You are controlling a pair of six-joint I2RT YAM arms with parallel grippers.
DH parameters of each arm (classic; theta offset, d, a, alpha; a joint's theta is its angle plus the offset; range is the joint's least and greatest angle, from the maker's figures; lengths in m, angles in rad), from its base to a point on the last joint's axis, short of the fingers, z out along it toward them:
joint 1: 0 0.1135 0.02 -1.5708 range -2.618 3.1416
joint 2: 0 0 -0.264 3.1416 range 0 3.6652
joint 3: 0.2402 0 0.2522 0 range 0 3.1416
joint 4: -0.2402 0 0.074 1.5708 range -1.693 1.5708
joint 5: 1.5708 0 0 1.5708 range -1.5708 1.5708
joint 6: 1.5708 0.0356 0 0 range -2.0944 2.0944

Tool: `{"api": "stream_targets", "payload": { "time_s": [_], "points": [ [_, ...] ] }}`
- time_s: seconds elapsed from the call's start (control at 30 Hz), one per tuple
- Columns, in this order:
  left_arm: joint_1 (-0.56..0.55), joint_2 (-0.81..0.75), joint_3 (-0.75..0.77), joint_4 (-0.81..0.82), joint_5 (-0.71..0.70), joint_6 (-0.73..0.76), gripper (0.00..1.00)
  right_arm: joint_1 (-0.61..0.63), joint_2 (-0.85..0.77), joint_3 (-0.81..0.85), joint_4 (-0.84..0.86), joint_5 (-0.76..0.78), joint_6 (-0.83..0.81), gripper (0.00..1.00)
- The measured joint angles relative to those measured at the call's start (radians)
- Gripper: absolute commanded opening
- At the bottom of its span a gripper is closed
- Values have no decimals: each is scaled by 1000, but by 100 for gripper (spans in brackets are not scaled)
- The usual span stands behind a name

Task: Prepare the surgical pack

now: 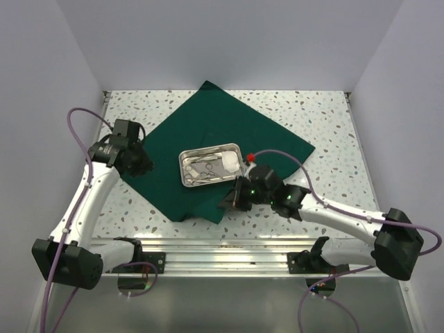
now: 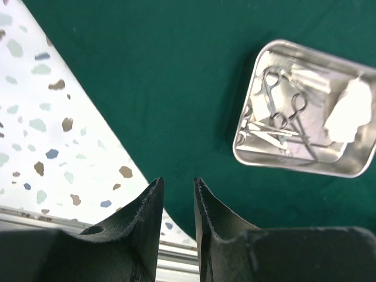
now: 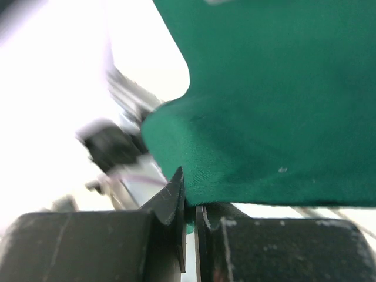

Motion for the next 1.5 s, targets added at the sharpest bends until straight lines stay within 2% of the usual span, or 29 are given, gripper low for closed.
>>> {"api": "stream_targets", "payload": {
  "time_s": [0.2,0.33,0.53,0.7,0.93,1.23,1.5],
  "points": [
    [0,16,86,-6,-34,0,31,-282,169,251,-40,-111,-66,0],
    [0,35,98,-7,-47,0,31,-387,369,436,-87,-170,-111,0],
    [0,122,116,-3,-72,23,31,-420,701,814,-140,-272,-182,0],
    [0,232,140,16,-81,56,31,-425,891,1015,-206,-315,-230,0],
    [0,339,189,48,-79,97,31,-472,1012,1150,-247,-354,-238,0],
    [0,389,250,89,-71,123,32,-517,1059,1207,-251,-362,-229,0],
    [0,430,260,92,-70,125,31,-532,1172,1323,-252,-375,-225,3]
  ]
}}
